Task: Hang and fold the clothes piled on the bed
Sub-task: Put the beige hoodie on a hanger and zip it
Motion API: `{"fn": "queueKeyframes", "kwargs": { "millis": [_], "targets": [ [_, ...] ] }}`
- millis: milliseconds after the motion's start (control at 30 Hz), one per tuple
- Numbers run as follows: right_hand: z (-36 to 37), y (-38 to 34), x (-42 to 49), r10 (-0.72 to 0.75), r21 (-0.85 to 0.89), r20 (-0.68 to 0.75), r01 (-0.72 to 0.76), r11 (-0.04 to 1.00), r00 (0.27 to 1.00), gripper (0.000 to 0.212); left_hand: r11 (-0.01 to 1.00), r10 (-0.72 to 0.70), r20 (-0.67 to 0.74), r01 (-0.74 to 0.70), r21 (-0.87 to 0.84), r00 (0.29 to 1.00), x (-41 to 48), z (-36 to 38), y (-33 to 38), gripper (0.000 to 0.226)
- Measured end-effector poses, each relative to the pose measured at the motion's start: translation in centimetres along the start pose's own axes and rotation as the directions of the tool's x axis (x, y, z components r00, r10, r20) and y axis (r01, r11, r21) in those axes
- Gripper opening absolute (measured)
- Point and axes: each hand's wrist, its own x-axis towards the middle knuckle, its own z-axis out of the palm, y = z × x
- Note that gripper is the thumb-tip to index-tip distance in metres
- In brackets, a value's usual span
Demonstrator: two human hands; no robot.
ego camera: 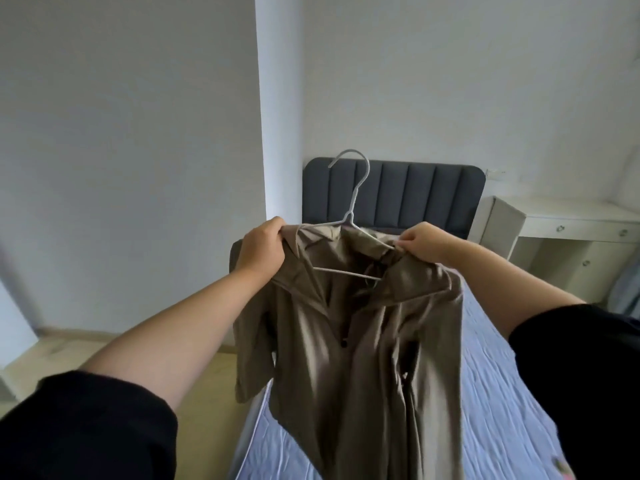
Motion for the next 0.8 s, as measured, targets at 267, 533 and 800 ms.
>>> {"fn": "queueKeyframes", "kwargs": {
  "millis": [267, 533, 800],
  "targets": [
    [0.7, 0.9, -0.9, -0.056, -0.149, 0.142, 0.078, 0.986, 0.988, 0.025, 0.993, -0.115, 0.110, 0.117, -0.013, 0.987, -0.4, 1.5, -0.3, 0.019],
    [1.5, 1.7, -1.3, -0.104, -0.087, -0.389, 0.075, 0.993, 0.915, 0.017, 0.985, 0.163, 0.211, -0.172, 0.026, 0.964, 0.6, 0.0, -1.3, 0.025],
    [1.8, 1.1, -1.4, -0.201, -0.124, -0.424, 0.164, 0.979, 0.883, 0.016, 1.000, 0.009, 0.490, -0.009, -0.002, 0.872, 2.7, 0.4, 0.8, 0.035]
  ]
}}
